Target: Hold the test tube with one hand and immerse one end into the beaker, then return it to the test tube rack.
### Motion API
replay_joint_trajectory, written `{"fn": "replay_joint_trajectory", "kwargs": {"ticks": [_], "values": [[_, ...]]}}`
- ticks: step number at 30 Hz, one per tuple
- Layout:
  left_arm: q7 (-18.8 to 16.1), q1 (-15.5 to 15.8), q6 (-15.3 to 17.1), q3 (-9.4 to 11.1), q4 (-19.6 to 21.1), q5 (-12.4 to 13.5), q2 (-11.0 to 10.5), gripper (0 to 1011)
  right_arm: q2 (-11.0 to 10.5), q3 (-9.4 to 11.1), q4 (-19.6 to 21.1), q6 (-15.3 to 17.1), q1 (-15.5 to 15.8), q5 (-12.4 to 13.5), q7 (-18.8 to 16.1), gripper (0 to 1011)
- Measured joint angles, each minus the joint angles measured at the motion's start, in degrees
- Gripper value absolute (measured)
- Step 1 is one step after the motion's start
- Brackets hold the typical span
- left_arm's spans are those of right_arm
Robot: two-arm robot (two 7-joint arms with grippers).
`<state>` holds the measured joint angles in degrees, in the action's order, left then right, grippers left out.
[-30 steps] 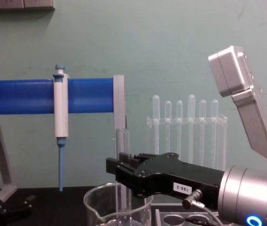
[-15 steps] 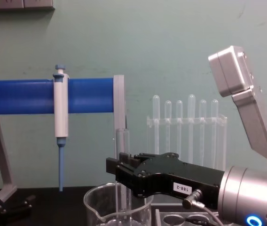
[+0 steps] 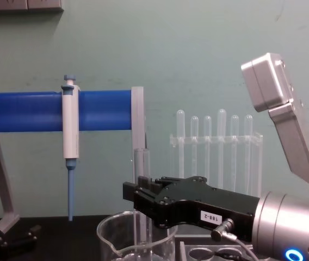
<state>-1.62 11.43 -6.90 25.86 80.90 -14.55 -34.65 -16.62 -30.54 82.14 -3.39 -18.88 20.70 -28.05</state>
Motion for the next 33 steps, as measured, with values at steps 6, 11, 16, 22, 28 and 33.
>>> {"fn": "replay_joint_trajectory", "kwargs": {"ticks": [6, 11, 16, 22, 28, 33], "values": [[0.0, 0.0, 0.0, 0.0, 0.0, 0.0, 0.0, 1000, 0.0, 0.0, 0.0, 0.0, 0.0, 0.0, 0.0, 225], [0.0, 0.0, 0.0, 0.0, 0.0, 0.0, 0.0, 1000, 0.0, 0.0, 0.0, 0.0, 0.0, 0.0, 0.0, 224], [0.0, 0.0, 0.0, 0.0, 0.0, 0.0, 0.0, 1000, 0.0, 0.0, 0.0, 0.0, 0.0, 0.0, 0.0, 225], [0.0, 0.0, 0.0, 0.0, 0.0, 0.0, 0.0, 1000, 0.0, 0.0, 0.0, 0.0, 0.0, 0.0, 0.0, 225], [0.0, 0.0, 0.0, 0.0, 0.0, 0.0, 0.0, 1000, 0.0, 0.0, 0.0, 0.0, 0.0, 0.0, 0.0, 225], [0.0, 0.0, 0.0, 0.0, 0.0, 0.0, 0.0, 1000, 0.0, 0.0, 0.0, 0.0, 0.0, 0.0, 0.0, 225]]}}
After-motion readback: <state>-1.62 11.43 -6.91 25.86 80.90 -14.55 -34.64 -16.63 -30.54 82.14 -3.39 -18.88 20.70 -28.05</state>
